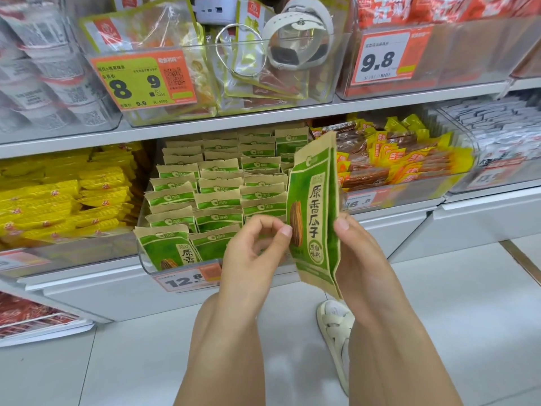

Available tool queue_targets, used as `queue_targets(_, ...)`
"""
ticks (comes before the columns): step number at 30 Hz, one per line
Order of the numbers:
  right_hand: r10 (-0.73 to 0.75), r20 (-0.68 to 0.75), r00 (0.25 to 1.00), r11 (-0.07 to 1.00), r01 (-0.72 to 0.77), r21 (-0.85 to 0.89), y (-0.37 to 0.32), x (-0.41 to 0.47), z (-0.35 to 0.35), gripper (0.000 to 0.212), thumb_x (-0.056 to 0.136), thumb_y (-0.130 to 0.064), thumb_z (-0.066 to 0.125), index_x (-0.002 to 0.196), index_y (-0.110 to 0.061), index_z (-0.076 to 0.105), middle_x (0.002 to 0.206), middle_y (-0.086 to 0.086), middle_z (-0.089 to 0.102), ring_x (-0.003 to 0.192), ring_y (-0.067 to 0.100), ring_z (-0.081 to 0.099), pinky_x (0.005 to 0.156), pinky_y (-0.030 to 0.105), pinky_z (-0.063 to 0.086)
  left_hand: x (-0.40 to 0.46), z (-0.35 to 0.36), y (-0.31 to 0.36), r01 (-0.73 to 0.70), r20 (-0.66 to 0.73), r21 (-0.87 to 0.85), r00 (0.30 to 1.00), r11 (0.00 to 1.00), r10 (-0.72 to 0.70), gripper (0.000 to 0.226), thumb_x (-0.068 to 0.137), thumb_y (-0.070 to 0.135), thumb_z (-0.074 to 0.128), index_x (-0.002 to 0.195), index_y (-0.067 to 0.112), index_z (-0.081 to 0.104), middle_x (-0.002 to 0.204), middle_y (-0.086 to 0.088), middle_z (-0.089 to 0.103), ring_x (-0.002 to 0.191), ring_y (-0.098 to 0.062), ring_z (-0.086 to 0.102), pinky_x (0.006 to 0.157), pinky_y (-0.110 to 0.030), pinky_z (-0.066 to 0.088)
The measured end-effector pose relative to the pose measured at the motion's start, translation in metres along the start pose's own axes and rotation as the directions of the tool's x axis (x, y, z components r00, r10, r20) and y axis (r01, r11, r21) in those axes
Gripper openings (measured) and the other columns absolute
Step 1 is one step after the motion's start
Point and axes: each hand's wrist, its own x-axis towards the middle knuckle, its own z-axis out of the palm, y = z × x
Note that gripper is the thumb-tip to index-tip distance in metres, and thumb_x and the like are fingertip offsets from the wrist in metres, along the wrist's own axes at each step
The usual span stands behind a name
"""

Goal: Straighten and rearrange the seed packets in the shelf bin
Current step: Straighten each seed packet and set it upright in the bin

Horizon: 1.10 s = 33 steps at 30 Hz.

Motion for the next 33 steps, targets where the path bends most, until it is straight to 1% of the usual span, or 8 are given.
queue_targets(1,-0.022,-0.013,1.0,0.999,0.021,-0.041,0.0,0.0,-0.003,0.075,0.06,-0.049,0.082,0.105,0.004,0.054,0.103,0.014,0.068,0.092,0.027,0.065,0.083,0.044,0.053,0.001,0.0,0.002,-0.012,-0.003,0.032,1.0,0.999,0.012,0.009,0.094,0.017,0.063,0.086,0.014,0.065,0.085,0.002,0.069,0.088,-0.022,0.067,0.089,-0.058,0.052)
queue_targets(3,-0.057,-0.022,0.998,0.992,0.054,-0.112,0.0,0.001,-0.006,0.046,0.062,-0.038,0.076,0.089,-0.007,0.055,0.089,-0.001,0.069,0.074,0.011,0.064,0.067,0.021,0.05,0.002,0.001,0.009,-0.018,-0.035,0.048,0.999,0.999,0.02,0.014,0.091,0.032,0.068,0.084,0.019,0.067,0.087,0.011,0.071,0.092,-0.011,0.068,0.092,-0.054,0.052)
queue_targets(6,-0.083,0.014,0.996,0.982,0.084,-0.167,0.003,-0.001,-0.007,0.027,0.069,-0.018,0.071,0.085,-0.009,0.052,0.082,-0.012,0.069,0.071,0.002,0.063,0.062,0.011,0.046,0.005,0.003,0.021,-0.047,-0.039,0.022,0.998,0.999,0.047,0.038,0.075,0.057,0.064,0.086,0.021,0.067,0.093,0.008,0.073,0.096,-0.012,0.069,0.091,-0.049,0.054)
queue_targets(13,-0.108,-0.004,0.994,0.975,0.105,-0.194,0.007,0.012,-0.008,0.025,0.072,-0.017,0.066,0.087,-0.006,0.05,0.081,-0.012,0.069,0.073,0.0,0.064,0.063,0.01,0.047,0.028,0.011,0.028,-0.146,-0.05,0.038,0.988,0.989,0.147,0.016,0.081,0.034,0.069,0.083,0.019,0.066,0.089,0.002,0.072,0.09,-0.02,0.071,0.085,-0.052,0.056)
queue_targets(19,-0.239,-0.083,0.967,0.943,0.211,-0.259,-0.006,0.029,-0.005,0.046,0.064,-0.041,0.065,0.081,-0.003,0.046,0.088,-0.01,0.068,0.071,0.001,0.062,0.06,0.013,0.047,0.048,0.019,0.034,-0.193,-0.015,0.027,0.981,0.981,0.194,0.019,0.087,0.032,0.063,0.081,0.014,0.066,0.086,-0.007,0.072,0.089,-0.029,0.07,0.085,-0.054,0.055)
queue_targets(24,-0.285,-0.089,0.955,0.934,0.255,-0.25,-0.006,0.032,-0.005,0.039,0.068,-0.031,0.064,0.08,-0.001,0.043,0.067,-0.019,0.06,0.058,-0.002,0.054,0.055,0.009,0.042,0.049,0.021,0.035,-0.193,-0.003,0.019,0.981,0.981,0.194,0.016,0.09,0.027,0.063,0.082,0.015,0.067,0.086,-0.006,0.071,0.088,-0.028,0.07,0.085,-0.054,0.055)
queue_targets(28,-0.275,-0.073,0.959,0.94,0.252,-0.232,-0.002,0.025,-0.002,0.032,0.078,-0.019,0.056,0.083,0.009,0.043,0.062,-0.016,0.057,0.054,0.0,0.049,0.052,0.009,0.04,0.041,0.016,0.034,-0.196,0.004,-0.009,0.981,0.98,0.196,0.017,0.091,0.024,0.062,0.083,0.01,0.067,0.089,-0.01,0.07,0.09,-0.032,0.068,0.086,-0.056,0.054)
queue_targets(33,-0.267,-0.101,0.959,0.942,0.237,-0.24,-0.003,0.012,0.0,0.032,0.08,-0.021,0.051,0.084,0.011,0.045,0.062,-0.015,0.058,0.054,0.003,0.05,0.052,0.01,0.04,0.031,0.015,0.033,-0.196,0.01,-0.051,0.98,0.979,0.197,0.018,0.09,0.026,0.063,0.083,0.01,0.067,0.09,-0.012,0.069,0.092,-0.035,0.067,0.086,-0.058,0.054)
